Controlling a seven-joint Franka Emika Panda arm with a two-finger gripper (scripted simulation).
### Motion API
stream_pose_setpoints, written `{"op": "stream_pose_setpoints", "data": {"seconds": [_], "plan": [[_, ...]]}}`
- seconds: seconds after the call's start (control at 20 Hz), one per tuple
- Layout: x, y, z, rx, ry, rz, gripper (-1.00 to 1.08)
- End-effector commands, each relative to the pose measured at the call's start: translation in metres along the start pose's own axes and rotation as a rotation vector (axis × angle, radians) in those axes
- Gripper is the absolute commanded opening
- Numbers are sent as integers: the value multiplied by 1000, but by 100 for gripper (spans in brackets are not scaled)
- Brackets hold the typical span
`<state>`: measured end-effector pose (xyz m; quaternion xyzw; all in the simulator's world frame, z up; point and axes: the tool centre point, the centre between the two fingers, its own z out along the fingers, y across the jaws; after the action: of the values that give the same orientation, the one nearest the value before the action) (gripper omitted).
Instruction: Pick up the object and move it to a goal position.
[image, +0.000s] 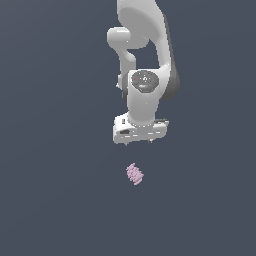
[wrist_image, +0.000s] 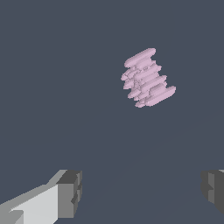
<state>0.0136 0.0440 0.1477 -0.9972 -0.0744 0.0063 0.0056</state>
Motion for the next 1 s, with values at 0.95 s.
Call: {"op": "stream_pose_setpoints", "data": {"seconds": [0.95], "plan": [[83, 25, 42, -14, 7, -431, 100]]}}
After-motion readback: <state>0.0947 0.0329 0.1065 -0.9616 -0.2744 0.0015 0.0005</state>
